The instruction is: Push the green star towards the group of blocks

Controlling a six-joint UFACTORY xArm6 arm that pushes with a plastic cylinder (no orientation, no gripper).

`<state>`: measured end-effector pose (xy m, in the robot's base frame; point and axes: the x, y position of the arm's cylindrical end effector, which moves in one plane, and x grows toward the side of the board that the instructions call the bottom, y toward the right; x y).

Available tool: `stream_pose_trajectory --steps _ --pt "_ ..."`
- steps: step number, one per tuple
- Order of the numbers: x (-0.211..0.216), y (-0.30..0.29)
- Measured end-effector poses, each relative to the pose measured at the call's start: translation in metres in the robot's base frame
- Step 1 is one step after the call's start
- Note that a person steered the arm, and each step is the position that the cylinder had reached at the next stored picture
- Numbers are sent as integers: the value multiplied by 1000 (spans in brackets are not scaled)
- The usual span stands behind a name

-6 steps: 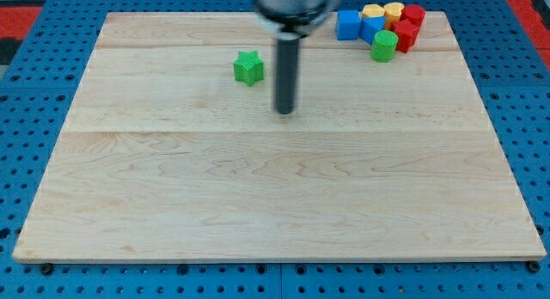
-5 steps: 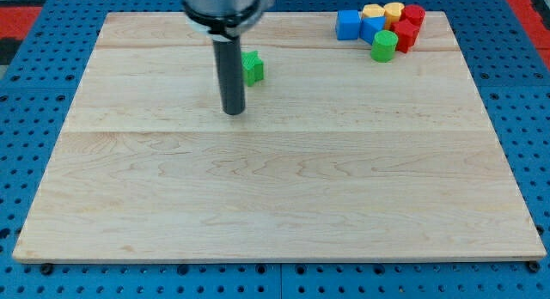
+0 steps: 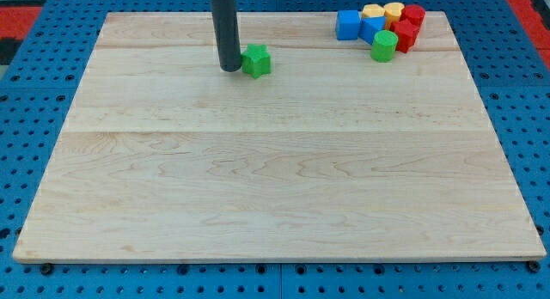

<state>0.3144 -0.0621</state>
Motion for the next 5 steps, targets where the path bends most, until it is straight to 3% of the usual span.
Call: stream_pose_trajectory --steps 2,5 --pt "-18 62" --pt "-22 104"
